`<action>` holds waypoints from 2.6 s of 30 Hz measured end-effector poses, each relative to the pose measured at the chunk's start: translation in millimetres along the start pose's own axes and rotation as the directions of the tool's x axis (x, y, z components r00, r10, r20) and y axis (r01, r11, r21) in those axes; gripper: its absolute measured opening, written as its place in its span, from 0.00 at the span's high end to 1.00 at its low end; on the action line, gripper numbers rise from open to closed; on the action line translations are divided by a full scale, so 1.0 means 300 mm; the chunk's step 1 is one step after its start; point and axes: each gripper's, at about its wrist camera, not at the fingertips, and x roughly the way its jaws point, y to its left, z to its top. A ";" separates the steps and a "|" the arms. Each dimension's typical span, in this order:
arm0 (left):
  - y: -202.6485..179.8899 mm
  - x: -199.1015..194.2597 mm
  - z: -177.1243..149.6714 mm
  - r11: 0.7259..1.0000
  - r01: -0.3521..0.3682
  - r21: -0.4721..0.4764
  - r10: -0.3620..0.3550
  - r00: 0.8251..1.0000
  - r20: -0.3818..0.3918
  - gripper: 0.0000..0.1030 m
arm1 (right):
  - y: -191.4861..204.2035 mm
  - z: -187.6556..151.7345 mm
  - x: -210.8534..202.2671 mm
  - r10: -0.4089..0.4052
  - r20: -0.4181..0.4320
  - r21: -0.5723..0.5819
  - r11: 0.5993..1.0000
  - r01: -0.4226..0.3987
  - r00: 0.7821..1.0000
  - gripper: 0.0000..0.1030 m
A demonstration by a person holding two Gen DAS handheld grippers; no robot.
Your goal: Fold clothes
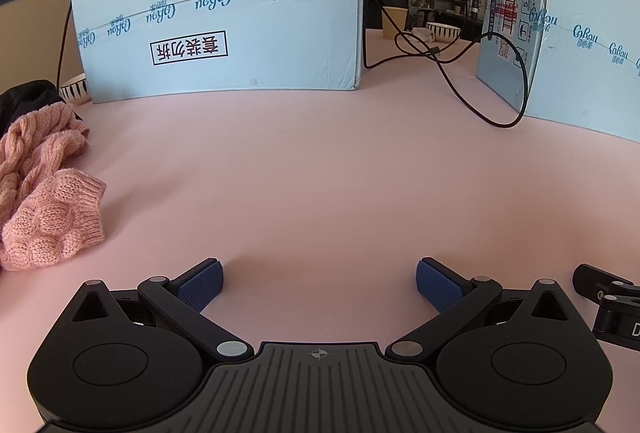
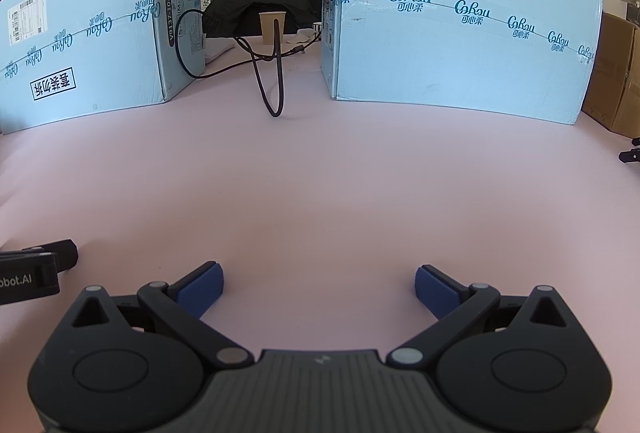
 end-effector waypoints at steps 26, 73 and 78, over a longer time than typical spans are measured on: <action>0.424 -0.227 0.026 0.968 -0.196 -0.154 0.212 0.973 0.090 0.00 | 0.326 0.077 -0.127 0.490 0.109 -0.295 0.847 -0.443 0.865 0.00; 0.987 -0.255 -0.191 0.938 -0.224 -0.265 0.258 0.961 0.098 0.78 | 1.137 0.027 -0.046 0.760 -0.233 -0.615 0.368 -0.698 0.607 0.84; 0.971 -0.279 -0.189 0.927 -0.272 -0.258 0.314 0.939 0.139 0.80 | 1.115 0.034 -0.067 0.768 -0.192 -0.614 0.391 -0.685 0.611 0.86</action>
